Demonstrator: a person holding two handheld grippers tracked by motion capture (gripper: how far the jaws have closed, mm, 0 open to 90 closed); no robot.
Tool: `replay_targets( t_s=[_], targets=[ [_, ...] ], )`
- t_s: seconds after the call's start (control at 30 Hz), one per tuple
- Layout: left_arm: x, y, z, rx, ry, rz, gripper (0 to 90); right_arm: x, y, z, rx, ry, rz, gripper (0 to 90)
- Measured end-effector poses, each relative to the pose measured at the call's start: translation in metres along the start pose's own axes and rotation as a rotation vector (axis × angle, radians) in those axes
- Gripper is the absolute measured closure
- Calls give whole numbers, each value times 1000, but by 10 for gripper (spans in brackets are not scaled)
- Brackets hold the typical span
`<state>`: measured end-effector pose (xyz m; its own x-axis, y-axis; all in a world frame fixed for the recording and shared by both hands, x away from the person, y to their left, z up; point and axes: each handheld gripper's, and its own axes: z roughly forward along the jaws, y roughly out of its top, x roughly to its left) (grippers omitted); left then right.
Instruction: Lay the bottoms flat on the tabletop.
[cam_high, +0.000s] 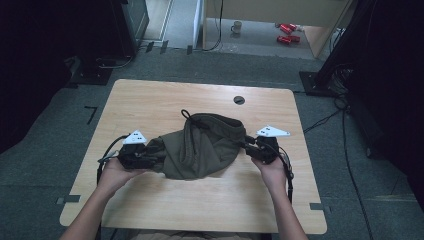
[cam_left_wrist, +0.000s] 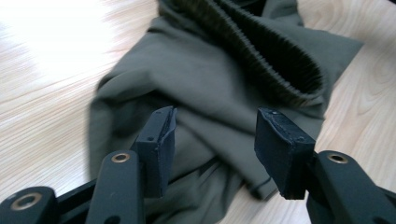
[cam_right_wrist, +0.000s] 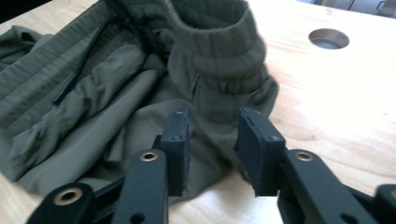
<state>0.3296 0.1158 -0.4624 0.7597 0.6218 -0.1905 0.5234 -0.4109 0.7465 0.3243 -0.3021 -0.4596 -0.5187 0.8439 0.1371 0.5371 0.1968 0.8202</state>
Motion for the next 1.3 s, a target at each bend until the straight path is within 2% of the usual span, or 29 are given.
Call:
replay_targets(
  t_s=[0.03,0.2,0.4,0.6,0.73,0.83,1.03,1.1,1.2,1.3],
  targets=[
    [-6,3,4,6,-4,16,467,3,-4,-2,0,8,1,697],
    [-19,10,19,26,-22,46,449,10,-12,2,22,25,-13,700],
    [-29,17,30,42,-41,46,428,14,-20,7,39,35,-29,675],
    [-35,19,40,41,-57,39,359,22,-27,13,51,69,-31,660],
    [-49,21,43,48,-74,72,353,29,-33,19,70,83,-47,663],
    [-54,20,45,58,-67,86,350,33,-34,22,75,90,-57,662],
    [-58,17,65,95,-34,63,350,39,-36,26,72,102,-80,646],
    [-59,17,71,93,-25,52,380,41,-37,28,72,103,-88,645],
    [-59,19,75,81,-30,39,528,42,-39,30,81,108,-99,655],
    [-59,21,74,75,-18,41,658,45,-41,34,96,122,-104,665]
  ],
)
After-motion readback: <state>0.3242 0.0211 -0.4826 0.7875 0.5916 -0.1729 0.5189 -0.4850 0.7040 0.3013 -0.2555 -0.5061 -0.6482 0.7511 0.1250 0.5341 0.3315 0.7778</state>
